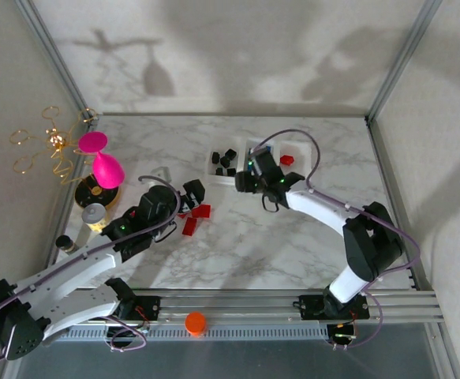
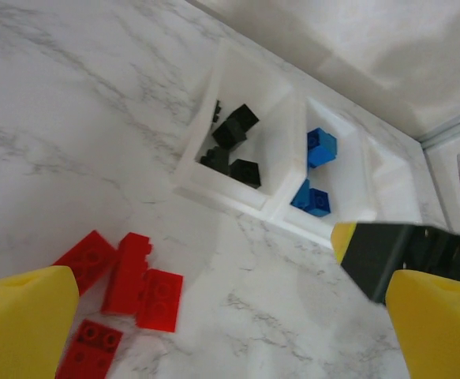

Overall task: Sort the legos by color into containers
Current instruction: Pick up the lego from the center of the table.

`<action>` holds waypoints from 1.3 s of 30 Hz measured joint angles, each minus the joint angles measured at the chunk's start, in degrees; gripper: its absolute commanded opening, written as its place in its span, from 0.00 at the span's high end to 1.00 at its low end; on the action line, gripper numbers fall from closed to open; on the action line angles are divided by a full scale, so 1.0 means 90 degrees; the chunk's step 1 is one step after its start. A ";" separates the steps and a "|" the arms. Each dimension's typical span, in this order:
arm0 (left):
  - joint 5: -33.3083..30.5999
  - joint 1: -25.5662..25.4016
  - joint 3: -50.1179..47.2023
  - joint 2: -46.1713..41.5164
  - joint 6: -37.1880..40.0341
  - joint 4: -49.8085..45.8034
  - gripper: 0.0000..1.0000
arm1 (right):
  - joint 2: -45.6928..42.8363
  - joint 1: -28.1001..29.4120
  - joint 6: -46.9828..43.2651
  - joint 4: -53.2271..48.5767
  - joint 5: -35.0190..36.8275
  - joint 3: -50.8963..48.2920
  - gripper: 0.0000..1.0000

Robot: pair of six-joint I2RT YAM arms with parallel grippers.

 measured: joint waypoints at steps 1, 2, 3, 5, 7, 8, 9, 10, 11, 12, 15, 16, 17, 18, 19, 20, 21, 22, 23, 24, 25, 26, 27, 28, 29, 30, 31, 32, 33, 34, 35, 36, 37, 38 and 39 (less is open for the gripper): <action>-0.0051 0.0000 -0.0051 -0.0134 -0.0034 -0.0097 0.00 | 0.0000 0.0209 0.0070 0.0034 -0.0022 -0.0036 0.29; -0.0100 0.0000 -0.0100 -0.0272 -0.0058 -0.0202 0.00 | 0.0000 0.0413 0.0148 0.0075 -0.0046 -0.0068 0.28; -0.0146 0.0000 -0.0138 -0.0393 -0.0075 -0.0296 0.00 | 0.0010 0.0585 0.0223 0.0100 -0.0061 -0.0075 0.28; -0.0223 0.0002 -0.0175 -0.0622 -0.0117 -0.0539 0.00 | 0.0090 0.0976 0.0393 0.0216 -0.0083 -0.0078 0.26; -0.0316 0.0012 -0.0182 -0.0833 -0.0187 -0.0760 0.00 | 0.0282 0.1314 0.0532 0.0374 -0.0090 -0.0073 0.24; -0.0369 0.0019 -0.0204 -0.0962 -0.0219 -0.0852 0.00 | 0.0430 0.1484 0.0583 0.0418 -0.0090 -0.0056 0.23; -0.0410 0.0024 -0.0219 -0.1064 -0.0240 -0.0937 0.00 | 0.0568 0.1608 0.0631 0.0437 -0.0092 -0.0029 0.22; -0.0481 0.0024 -0.0240 -0.1205 -0.0277 -0.1069 0.01 | 0.0746 0.1739 0.0690 0.0442 -0.0095 0.0024 0.22; -0.0532 0.0024 -0.0245 -0.1314 -0.0306 -0.1195 0.00 | 0.0930 0.1868 0.0729 0.0437 -0.0092 0.0087 0.21; -0.0563 0.0024 -0.0245 -0.1406 -0.0340 -0.1299 0.00 | 0.1076 0.1957 0.0750 0.0440 -0.0087 0.0143 0.21; -0.0699 0.0024 -0.0245 -0.1661 -0.0447 -0.1627 0.00 | 0.1469 0.2188 0.0838 0.0425 -0.0019 0.0386 0.19; -0.0733 0.0024 -0.0245 -0.1741 -0.0486 -0.1729 0.00 | 0.1591 0.2249 0.0860 0.0415 0.0000 0.0505 0.18; -0.0767 0.0024 -0.0245 -0.1812 -0.0517 -0.1819 0.00 | 0.1712 0.2297 0.0869 0.0408 0.0005 0.0636 0.18; -0.0797 0.0024 -0.0245 -0.1868 -0.0544 -0.1889 0.01 | 0.1812 0.2336 0.0884 0.0410 0.0005 0.0748 0.18; -0.0828 0.0027 -0.0245 -0.1936 -0.0563 -0.1948 0.00 | 0.1926 0.2378 0.0894 0.0410 0.0015 0.0882 0.17; -0.0850 0.0034 -0.0245 -0.1989 -0.0583 -0.1987 0.00 | 0.2042 0.2416 0.0913 0.0406 0.0058 0.1027 0.17; -0.0865 0.0036 -0.0245 -0.2030 -0.0590 -0.2025 0.00 | 0.2130 0.2438 0.0940 0.0398 0.0109 0.1132 0.16; -0.0884 0.0036 -0.0245 -0.2072 -0.0610 -0.2072 0.00 | 0.2242 0.2460 0.0979 0.0379 0.0153 0.1265 0.15; -0.0886 0.0036 -0.0245 -0.2096 -0.0614 -0.2106 0.00 | 0.2346 0.2472 0.1022 0.0352 0.0175 0.1387 0.15; -0.0889 0.0036 -0.0245 -0.2110 -0.0629 -0.2120 0.00 | 0.2421 0.2480 0.1047 0.0318 0.0194 0.1479 0.15; -0.0901 0.0036 -0.0245 -0.2115 -0.0631 -0.2140 0.00 | 0.2521 0.2484 0.1076 0.0262 0.0238 0.1593 0.15; -0.0911 0.0039 -0.0245 -0.2115 -0.0631 -0.2157 0.00 | 0.2618 0.2497 0.1098 0.0223 0.0296 0.1693 0.14; -0.0918 0.0041 -0.0248 -0.2115 -0.0634 -0.2161 0.00 | 0.2698 0.2506 0.1122 0.0192 0.0352 0.1763 0.14; -0.0935 0.0041 -0.0253 -0.2115 -0.0634 -0.2159 0.00 | 0.2766 0.2526 0.1144 0.0151 0.0418 0.1812 0.14; -0.0959 0.0041 -0.0260 -0.2118 -0.0631 -0.2159 0.00 | 0.2820 0.2550 0.1178 0.0080 0.0498 0.1851 0.14; -0.0974 0.0041 -0.0272 -0.2118 -0.0634 -0.2152 0.00 | 0.2856 0.2572 0.1195 0.0036 0.0534 0.1863 0.15; -0.0981 0.0041 -0.0287 -0.2115 -0.0634 -0.2152 0.00 | 0.2885 0.2599 0.1197 -0.0015 0.0590 0.1865 0.16; -0.0981 0.0041 -0.0294 -0.2115 -0.0634 -0.2147 0.00 | 0.2902 0.2620 0.1195 -0.0087 0.0644 0.1863 0.17; -0.0981 0.0041 -0.0301 -0.2108 -0.0631 -0.2137 0.00 | 0.2909 0.2637 0.1202 -0.0155 0.0682 0.1863 0.18; -0.0981 0.0041 -0.0308 -0.2103 -0.0631 -0.2127 0.00 | 0.2907 0.2647 0.1200 -0.0209 0.0724 0.1851 0.19; -0.0984 0.0041 -0.0318 -0.2096 -0.0631 -0.2110 0.00 | 0.2907 0.2650 0.1195 -0.0238 0.0782 0.1841 0.20; -0.0984 0.0041 -0.0323 -0.2074 -0.0631 -0.2093 0.00 | 0.2905 0.2654 0.1192 -0.0257 0.0831 0.1821 0.22; -0.0984 0.0041 -0.0323 -0.2045 -0.0631 -0.2081 0.00 | 0.2895 0.2654 0.1190 -0.0274 0.0872 0.1780 0.24; -0.0984 0.0041 -0.0323 -0.2018 -0.0631 -0.2076 0.00 | 0.2875 0.2654 0.1190 -0.0296 0.0916 0.1712 0.26; -0.0981 0.0041 -0.0323 -0.1979 -0.0629 -0.2069 0.01 | 0.2832 0.2654 0.1178 -0.0301 0.0974 0.1605 0.28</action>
